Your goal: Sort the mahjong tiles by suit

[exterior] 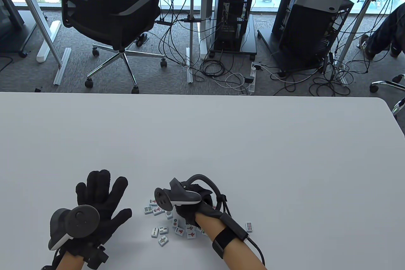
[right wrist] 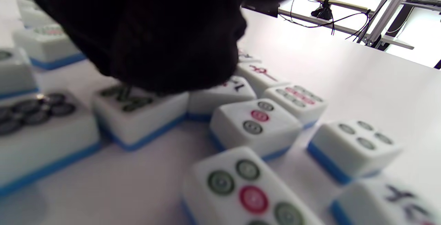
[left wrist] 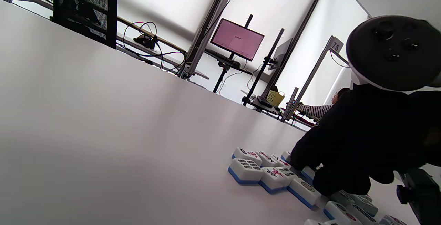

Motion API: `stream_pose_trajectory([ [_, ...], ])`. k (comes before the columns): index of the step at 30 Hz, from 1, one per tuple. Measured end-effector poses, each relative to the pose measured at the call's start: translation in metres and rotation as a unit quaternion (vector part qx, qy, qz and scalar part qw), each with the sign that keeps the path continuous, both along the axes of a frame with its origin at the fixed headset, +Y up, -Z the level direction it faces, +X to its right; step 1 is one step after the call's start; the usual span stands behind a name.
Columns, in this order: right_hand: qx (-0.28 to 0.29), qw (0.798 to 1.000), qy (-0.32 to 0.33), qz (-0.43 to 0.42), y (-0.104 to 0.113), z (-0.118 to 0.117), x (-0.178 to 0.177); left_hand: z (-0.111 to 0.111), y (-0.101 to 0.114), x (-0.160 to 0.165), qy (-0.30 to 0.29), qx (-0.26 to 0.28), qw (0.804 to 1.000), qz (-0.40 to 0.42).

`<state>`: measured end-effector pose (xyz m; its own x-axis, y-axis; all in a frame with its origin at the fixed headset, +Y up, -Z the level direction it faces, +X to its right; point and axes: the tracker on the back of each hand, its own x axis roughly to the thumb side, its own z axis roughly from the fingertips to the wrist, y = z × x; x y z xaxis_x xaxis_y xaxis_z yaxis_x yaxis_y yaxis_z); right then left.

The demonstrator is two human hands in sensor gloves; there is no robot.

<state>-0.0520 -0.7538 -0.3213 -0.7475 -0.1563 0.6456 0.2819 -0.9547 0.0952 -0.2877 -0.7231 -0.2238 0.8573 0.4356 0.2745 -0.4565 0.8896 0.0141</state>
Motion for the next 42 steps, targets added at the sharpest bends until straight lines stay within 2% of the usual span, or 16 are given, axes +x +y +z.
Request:
stream_pose_trajectory([
  [2, 0.024, 0.998, -0.004, -0.058, 0.022, 0.0, 0.013, 0.0, 0.001, -0.001, 0.002, 0.002, 1.0, 0.004],
  [4, 0.041, 0.996, -0.016, -0.075, 0.039, 0.0, 0.029, 0.0, 0.001, -0.002, 0.003, 0.004, 1.0, 0.006],
  [8, 0.066, 0.995, -0.064, -0.035, 0.059, -0.004, 0.077, 0.0, 0.001, -0.002, 0.005, 0.003, 1.0, 0.008],
  [11, 0.05, 0.994, -0.101, -0.002, 0.052, -0.004, 0.112, 0.0, 0.001, -0.002, 0.004, 0.003, 1.0, 0.005],
  [17, 0.005, 0.988, -0.146, 0.042, 0.012, 0.004, 0.152, 0.0, -0.001, 0.001, 0.002, 0.0, 1.0, -0.007],
  [26, -0.008, 0.99, -0.129, 0.062, -0.01, 0.008, 0.146, 0.0, -0.002, 0.001, 0.004, -0.006, 1.0, -0.009],
  [30, 0.0, 0.989, -0.13, 0.071, -0.009, 0.01, 0.146, 0.0, -0.002, 0.001, 0.004, -0.007, 1.0, -0.007],
  [36, -0.004, 0.989, -0.145, 0.039, 0.007, 0.013, 0.139, -0.001, -0.001, 0.001, 0.004, -0.006, 1.0, -0.004],
  [42, 0.029, 0.993, -0.108, -0.047, 0.032, 0.019, 0.094, 0.0, -0.001, 0.001, 0.004, -0.004, 1.0, -0.004],
])
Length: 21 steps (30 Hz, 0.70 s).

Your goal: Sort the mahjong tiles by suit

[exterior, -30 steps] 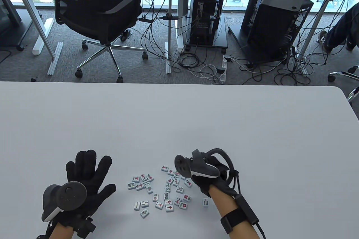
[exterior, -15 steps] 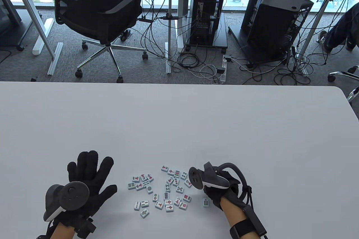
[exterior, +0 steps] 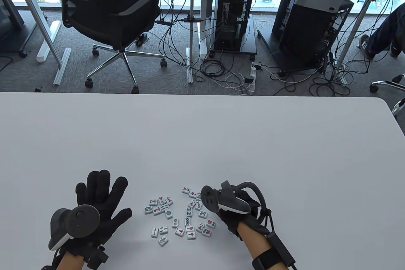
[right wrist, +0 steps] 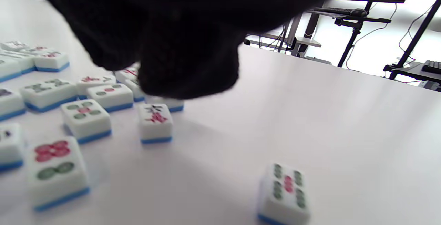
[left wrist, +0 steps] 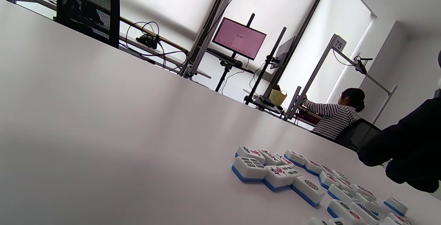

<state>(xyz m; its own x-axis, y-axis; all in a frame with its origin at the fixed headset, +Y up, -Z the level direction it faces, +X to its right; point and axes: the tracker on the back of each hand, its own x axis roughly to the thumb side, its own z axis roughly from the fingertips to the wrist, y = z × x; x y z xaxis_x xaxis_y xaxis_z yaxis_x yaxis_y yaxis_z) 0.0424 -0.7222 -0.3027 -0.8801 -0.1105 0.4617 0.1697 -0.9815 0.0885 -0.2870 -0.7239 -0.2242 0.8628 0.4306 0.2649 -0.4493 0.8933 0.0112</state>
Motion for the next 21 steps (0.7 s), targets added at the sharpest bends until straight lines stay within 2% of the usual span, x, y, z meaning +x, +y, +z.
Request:
stream_pose_trajectory([
  [6, 0.067, 0.993, 0.078, -0.049, 0.003, 0.005, -0.079, 0.001, 0.001, -0.002, 0.003, 0.007, 1.0, 0.005],
  [9, 0.061, 0.993, 0.089, -0.04, -0.002, 0.001, -0.116, 0.001, 0.002, -0.005, 0.008, 0.01, 1.0, 0.009],
  [12, 0.048, 0.994, 0.093, 0.002, -0.012, -0.003, -0.147, 0.001, 0.003, -0.009, 0.017, 0.011, 1.0, 0.016],
  [16, 0.062, 0.99, 0.114, 0.052, -0.024, -0.002, -0.168, 0.001, 0.004, -0.015, 0.028, 0.022, 0.999, 0.034],
  [21, 0.109, 0.984, 0.135, 0.042, -0.033, 0.01, -0.182, 0.0, 0.004, -0.026, 0.053, 0.025, 0.997, 0.05],
])
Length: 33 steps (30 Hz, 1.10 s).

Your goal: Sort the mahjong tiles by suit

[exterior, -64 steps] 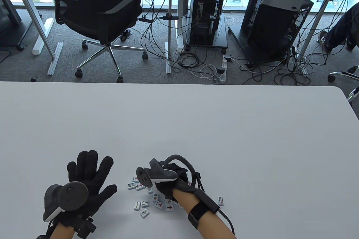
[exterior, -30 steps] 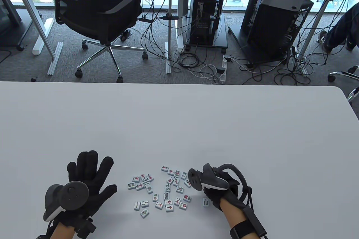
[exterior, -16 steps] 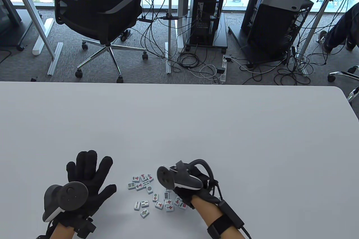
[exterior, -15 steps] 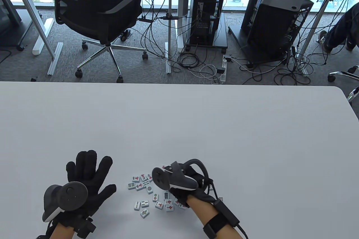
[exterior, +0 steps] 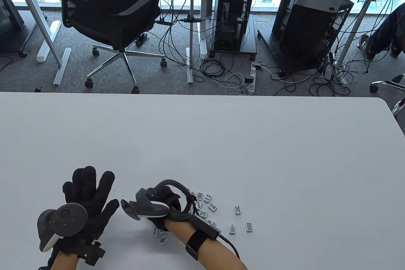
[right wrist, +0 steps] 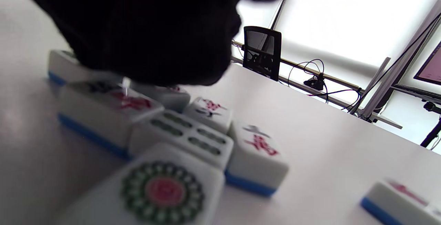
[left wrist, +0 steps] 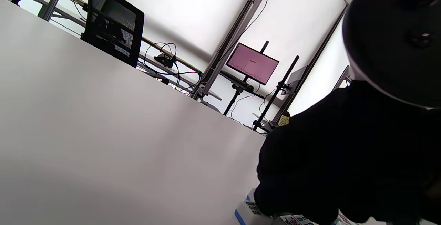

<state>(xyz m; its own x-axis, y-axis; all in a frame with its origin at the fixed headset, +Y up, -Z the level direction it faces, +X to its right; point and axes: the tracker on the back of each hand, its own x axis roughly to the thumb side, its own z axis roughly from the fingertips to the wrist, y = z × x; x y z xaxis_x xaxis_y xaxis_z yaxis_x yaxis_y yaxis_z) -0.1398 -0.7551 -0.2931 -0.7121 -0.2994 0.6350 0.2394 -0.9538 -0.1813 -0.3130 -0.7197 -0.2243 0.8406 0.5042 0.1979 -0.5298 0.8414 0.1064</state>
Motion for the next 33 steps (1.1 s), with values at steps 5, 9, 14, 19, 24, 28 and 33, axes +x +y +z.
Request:
stream_pose_trajectory([
  [5, -0.054, 0.998, 0.032, -0.023, 0.004, 0.008, -0.003, 0.0, -0.001, -0.004, 0.007, 0.0, 1.0, 0.009],
  [9, -0.111, 0.992, 0.046, -0.038, 0.004, 0.011, -0.007, 0.0, 0.0, -0.004, 0.007, 0.003, 1.0, 0.011],
  [14, -0.104, 0.994, 0.037, -0.013, -0.007, 0.012, -0.013, 0.0, 0.0, -0.007, 0.013, 0.004, 1.0, 0.015],
  [19, -0.161, 0.986, 0.004, -0.049, -0.003, 0.003, -0.007, 0.001, 0.001, -0.007, 0.014, 0.007, 1.0, 0.017],
  [24, -0.149, 0.987, 0.031, -0.056, 0.009, 0.002, -0.002, 0.001, 0.001, -0.009, 0.017, 0.009, 1.0, 0.022],
  [28, -0.123, 0.99, 0.07, 0.012, 0.005, 0.01, -0.006, 0.001, 0.001, -0.008, 0.017, 0.007, 1.0, 0.019],
  [33, -0.123, 0.988, 0.077, 0.053, -0.01, 0.014, -0.014, 0.001, 0.002, -0.008, 0.016, 0.006, 1.0, 0.016],
])
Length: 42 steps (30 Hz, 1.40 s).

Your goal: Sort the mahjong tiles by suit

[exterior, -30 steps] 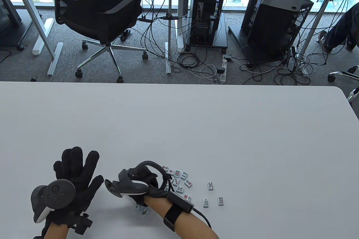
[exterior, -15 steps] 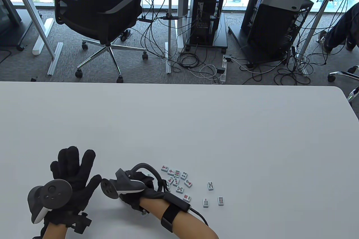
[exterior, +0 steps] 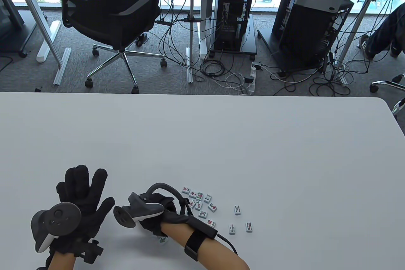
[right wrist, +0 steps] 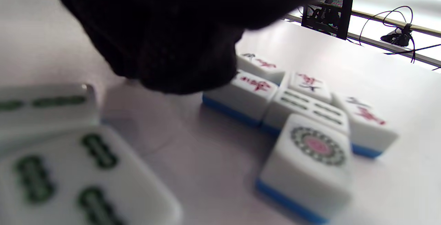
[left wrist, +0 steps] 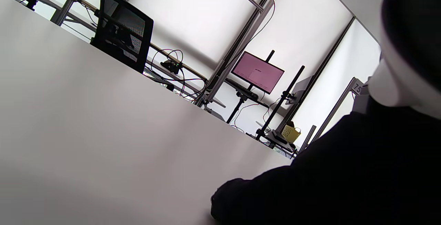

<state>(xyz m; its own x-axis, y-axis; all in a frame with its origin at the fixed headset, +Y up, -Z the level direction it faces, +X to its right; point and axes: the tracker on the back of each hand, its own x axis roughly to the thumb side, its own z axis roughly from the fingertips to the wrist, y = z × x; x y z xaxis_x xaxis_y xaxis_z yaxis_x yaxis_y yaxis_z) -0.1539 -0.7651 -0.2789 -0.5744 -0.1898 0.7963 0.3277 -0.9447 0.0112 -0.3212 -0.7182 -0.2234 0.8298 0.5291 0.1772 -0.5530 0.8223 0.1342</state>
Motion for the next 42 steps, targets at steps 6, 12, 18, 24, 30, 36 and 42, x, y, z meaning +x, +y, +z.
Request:
stream_pose_trajectory([
  [6, -0.018, 1.0, 0.002, -0.025, 0.002, -0.003, 0.003, 0.0, 0.0, 0.001, -0.003, -0.001, 1.0, 0.001],
  [12, -0.002, 0.996, -0.013, -0.084, 0.03, -0.012, 0.035, 0.0, 0.0, 0.003, -0.009, -0.001, 1.0, -0.003],
  [18, 0.028, 0.991, -0.081, -0.103, 0.069, -0.025, 0.106, 0.0, 0.0, 0.004, -0.013, 0.0, 1.0, -0.003],
  [24, 0.033, 0.98, -0.182, -0.067, 0.073, -0.031, 0.2, 0.0, -0.001, 0.008, -0.021, -0.003, 1.0, -0.009],
  [30, 0.012, 0.968, -0.251, -0.02, 0.046, -0.029, 0.264, -0.001, -0.003, 0.012, -0.026, -0.009, 0.999, -0.018],
  [36, -0.008, 0.961, -0.276, -0.005, 0.02, -0.028, 0.287, -0.001, -0.005, 0.014, -0.028, -0.015, 0.999, -0.025],
  [42, -0.01, 0.962, -0.273, 0.004, 0.006, -0.029, 0.287, -0.001, -0.005, 0.015, -0.027, -0.018, 0.999, -0.026],
])
